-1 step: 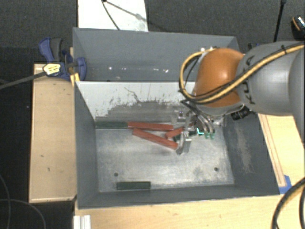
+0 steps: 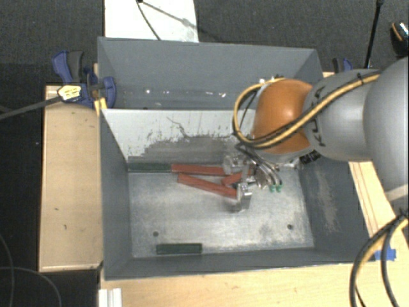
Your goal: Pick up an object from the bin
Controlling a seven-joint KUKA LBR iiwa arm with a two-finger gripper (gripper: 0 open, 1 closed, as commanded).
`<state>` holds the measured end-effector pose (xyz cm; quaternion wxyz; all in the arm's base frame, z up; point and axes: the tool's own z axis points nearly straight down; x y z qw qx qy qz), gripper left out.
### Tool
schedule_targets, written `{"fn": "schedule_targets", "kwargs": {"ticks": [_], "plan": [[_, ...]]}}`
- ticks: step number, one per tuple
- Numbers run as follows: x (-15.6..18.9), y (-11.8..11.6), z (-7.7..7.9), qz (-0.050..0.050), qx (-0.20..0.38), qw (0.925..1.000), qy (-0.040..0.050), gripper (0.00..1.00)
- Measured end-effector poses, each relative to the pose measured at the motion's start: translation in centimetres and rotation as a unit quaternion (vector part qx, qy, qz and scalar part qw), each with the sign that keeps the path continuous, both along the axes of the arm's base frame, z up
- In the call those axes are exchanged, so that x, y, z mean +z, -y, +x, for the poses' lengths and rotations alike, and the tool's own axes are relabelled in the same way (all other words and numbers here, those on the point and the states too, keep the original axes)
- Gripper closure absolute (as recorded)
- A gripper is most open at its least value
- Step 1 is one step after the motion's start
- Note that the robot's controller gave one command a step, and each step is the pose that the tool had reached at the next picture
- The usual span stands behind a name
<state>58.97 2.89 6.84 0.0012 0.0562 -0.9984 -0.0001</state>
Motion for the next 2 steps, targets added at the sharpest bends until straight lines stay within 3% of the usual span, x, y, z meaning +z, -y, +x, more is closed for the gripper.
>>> {"fn": "schedule_targets", "kwargs": {"ticks": [1, 2], "plan": [[0.5, -0.1, 0.3, 0.001, -0.001, 1.0, 0.0046, 1.0], [14.2, 1.8, -0.8, 0.0, 0.007, 1.0, 0.0063, 1.0]]}}
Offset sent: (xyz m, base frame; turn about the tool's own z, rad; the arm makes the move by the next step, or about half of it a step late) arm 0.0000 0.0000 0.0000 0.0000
